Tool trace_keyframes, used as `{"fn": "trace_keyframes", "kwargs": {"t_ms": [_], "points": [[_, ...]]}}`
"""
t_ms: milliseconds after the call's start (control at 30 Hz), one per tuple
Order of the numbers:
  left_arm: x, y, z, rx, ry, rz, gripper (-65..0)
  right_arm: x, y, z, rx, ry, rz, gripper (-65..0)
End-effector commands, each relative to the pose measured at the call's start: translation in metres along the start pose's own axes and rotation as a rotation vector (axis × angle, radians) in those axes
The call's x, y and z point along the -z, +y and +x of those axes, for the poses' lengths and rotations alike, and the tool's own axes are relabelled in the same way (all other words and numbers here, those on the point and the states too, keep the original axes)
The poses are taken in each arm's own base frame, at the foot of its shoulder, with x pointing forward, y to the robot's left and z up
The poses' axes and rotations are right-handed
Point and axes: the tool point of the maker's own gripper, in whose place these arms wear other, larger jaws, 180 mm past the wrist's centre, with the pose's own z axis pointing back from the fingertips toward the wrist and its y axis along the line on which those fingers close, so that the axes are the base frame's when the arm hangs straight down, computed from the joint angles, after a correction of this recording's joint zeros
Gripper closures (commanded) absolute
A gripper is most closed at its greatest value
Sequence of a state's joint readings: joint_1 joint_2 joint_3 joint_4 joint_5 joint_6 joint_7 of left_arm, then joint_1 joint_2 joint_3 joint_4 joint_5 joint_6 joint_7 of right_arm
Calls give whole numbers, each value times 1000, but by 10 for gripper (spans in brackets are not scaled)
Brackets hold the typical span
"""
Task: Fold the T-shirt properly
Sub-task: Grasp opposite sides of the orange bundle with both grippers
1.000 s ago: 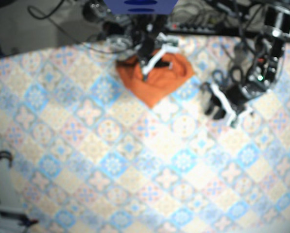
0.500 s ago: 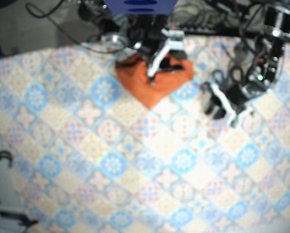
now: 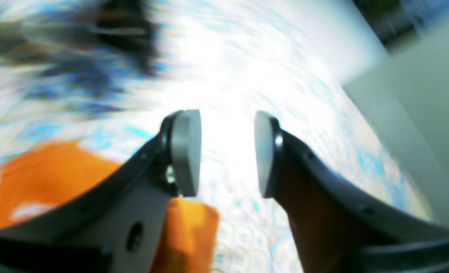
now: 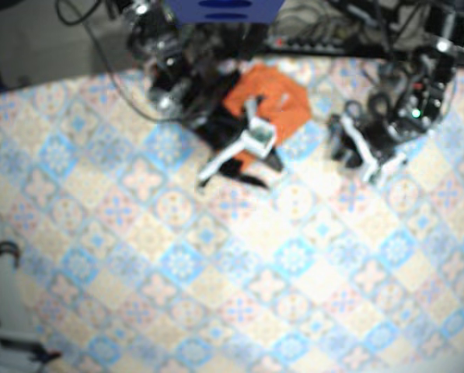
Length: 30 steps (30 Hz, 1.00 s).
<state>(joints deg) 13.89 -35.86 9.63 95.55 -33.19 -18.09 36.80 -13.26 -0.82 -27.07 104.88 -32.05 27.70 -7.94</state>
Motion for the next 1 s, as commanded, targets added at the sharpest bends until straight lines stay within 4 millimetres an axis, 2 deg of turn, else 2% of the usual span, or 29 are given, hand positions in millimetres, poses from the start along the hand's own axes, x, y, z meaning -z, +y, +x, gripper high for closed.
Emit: {"fn": "trace_keyframes", "kwargs": {"t_ms": [0,67,100,200,267,367,500,633,700,833,967], "points": [[-6,6,6,24,-21,14,-201,1,-11,8,43,-49,-24,-225],[-7,4,-8,38,14,20,-201,5,-25,1,105,-43,-45,-224],[-8,3,-16,48,34,22,-201,6,-26,-9,116,-9,-40,-223],[-11,3,-40,92,106,42,-200,7,-20,-31,127,93,-24,-184],[-14,7,-58,135,190,69,-200,0,-14,-49,122,169,-8,-134],[-17,10,-70,162,260,83,-200,-8,-11,-69,107,254,5,-92],[-19,7,-78,208,299,61,-200,-25,-5,-94,101,364,18,-86],[-17,-3,-82,226,313,31,-200,-48,-9,-116,120,488,-14,-82],[-15,-11,-86,233,322,9,-200,-54,-7,-124,105,538,-15,-55],[-13,-22,-88,245,323,-18,-200,-60,-3,-134,62,599,-7,-32],[-13,-25,-81,255,305,-24,-200,-59,13,-132,49,626,39,-30]]}}
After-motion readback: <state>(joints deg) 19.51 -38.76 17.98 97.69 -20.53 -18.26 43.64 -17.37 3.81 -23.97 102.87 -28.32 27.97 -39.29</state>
